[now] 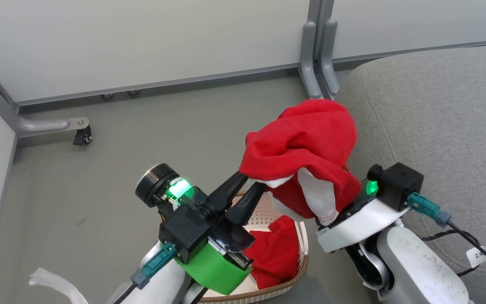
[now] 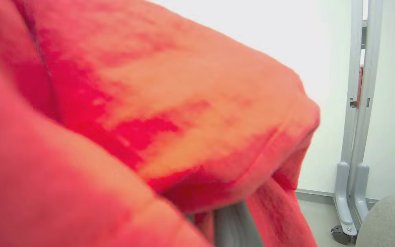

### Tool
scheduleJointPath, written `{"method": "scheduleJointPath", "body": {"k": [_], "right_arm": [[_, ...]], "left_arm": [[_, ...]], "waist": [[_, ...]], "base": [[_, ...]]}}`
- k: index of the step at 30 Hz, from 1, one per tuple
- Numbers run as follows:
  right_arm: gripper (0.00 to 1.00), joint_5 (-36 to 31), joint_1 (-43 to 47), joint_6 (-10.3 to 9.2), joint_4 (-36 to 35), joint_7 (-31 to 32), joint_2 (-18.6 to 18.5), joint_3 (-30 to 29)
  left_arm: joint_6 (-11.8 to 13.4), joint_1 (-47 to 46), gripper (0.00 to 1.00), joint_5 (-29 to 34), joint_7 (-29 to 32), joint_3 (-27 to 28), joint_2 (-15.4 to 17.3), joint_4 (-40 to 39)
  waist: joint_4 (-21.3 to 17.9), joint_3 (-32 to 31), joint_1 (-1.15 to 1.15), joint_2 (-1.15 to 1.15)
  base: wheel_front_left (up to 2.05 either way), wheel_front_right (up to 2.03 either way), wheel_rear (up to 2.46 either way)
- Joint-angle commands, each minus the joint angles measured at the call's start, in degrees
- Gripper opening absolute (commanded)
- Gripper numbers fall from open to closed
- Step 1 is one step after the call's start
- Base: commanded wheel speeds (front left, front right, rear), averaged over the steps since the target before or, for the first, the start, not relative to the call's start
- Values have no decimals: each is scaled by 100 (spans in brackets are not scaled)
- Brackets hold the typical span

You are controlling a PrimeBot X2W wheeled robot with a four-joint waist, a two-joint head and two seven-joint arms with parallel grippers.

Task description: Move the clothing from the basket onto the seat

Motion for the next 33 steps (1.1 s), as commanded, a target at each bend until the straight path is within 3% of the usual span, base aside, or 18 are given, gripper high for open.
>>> {"method": "scheduleJointPath", "body": {"k": [1,23,24,26,33], "right_arm": [[0,60,90,0,-63,-17,25,-74],[0,243,235,0,-317,-18,129,-363],[0,243,237,0,-324,-17,134,-373],[0,256,264,0,-338,-17,139,-389],[0,272,378,0,-390,-17,136,-532]], "left_arm": [[-15,103,0,0,3,25,32,54],[-15,115,0,-68,3,-567,301,562],[-15,108,20,-67,3,-576,313,598],[-15,145,100,-55,3,-583,332,677],[-15,393,100,22,3,-533,487,917]], "waist": [[-3,-4,0,0],[-31,-20,0,0],[-27,-27,0,0],[-22,-40,0,0],[-12,-94,0,0]], "base": [[0,0,0],[0,0,0],[0,0,0],[0,0,0],[0,0,0]]}}
